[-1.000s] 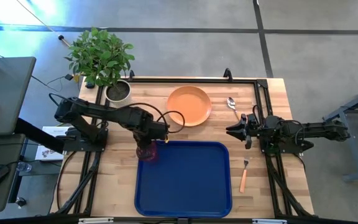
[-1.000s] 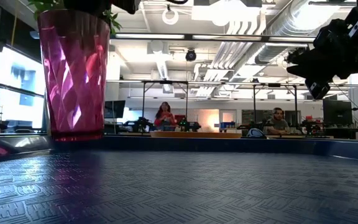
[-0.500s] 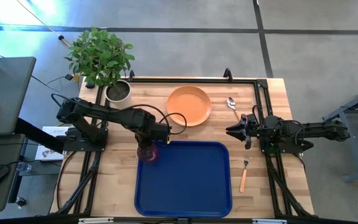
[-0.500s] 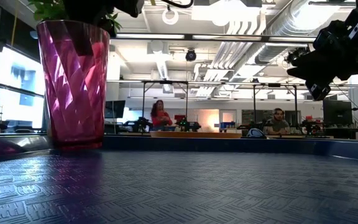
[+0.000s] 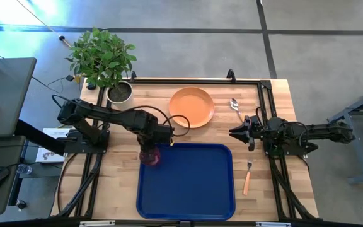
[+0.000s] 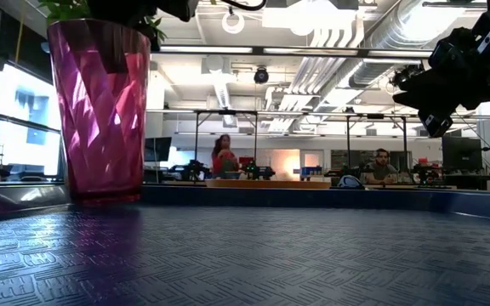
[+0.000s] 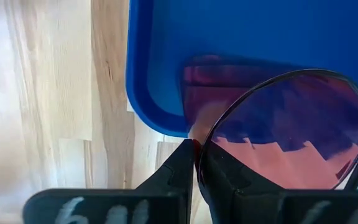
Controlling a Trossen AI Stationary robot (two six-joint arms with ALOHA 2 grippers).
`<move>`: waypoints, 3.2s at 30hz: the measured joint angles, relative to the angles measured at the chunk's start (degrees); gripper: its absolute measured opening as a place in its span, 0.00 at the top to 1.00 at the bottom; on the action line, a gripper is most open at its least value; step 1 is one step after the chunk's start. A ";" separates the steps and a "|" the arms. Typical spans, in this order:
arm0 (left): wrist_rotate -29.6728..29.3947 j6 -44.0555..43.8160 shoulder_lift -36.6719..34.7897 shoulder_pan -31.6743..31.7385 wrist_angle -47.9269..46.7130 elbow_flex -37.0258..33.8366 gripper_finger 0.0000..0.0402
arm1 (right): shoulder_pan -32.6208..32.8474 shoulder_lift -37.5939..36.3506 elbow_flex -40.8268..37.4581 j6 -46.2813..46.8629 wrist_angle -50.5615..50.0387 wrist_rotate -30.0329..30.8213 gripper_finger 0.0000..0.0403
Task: Pick and place plate/cup/fork/spoon on tray
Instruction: Put the purple cup on the blue serving tray, then put the orange plate on the blue serving tray to the bottom left of the purple cup
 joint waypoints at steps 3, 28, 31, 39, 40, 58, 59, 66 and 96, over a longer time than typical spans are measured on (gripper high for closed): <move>0.00 2.16 0.00 0.00 0.00 0.00 0.95 | -0.01 0.00 0.01 -0.01 0.00 -0.01 0.77; 4.10 2.90 -0.07 1.03 -0.08 -0.02 0.80 | 0.01 0.00 0.01 -0.01 0.02 -0.01 0.77; 3.62 1.76 -0.07 1.03 -0.08 -0.02 0.76 | -0.01 0.00 0.01 -0.01 0.00 0.00 0.77; 0.98 0.63 -0.07 1.05 -0.07 -0.02 0.71 | 0.00 0.00 0.01 -0.01 0.00 -0.01 0.77; 0.96 0.63 -0.07 1.05 -0.08 -0.02 0.71 | -0.01 0.00 -0.01 -0.01 0.00 0.01 0.77; 0.92 1.58 -0.35 3.38 -0.54 -0.04 0.71 | 0.00 0.01 0.01 -0.01 0.00 0.00 0.77; 0.92 1.61 -0.35 3.55 -0.54 -0.04 0.71 | 0.00 0.01 0.01 -0.01 0.00 0.00 0.77; 0.94 2.74 -0.33 4.51 -1.44 2.29 0.71 | -0.01 0.00 -0.01 -0.01 0.00 -0.01 0.77; 0.83 -5.76 -0.28 6.40 -3.28 17.10 0.71 | 0.00 0.00 0.01 -0.01 0.02 0.01 0.77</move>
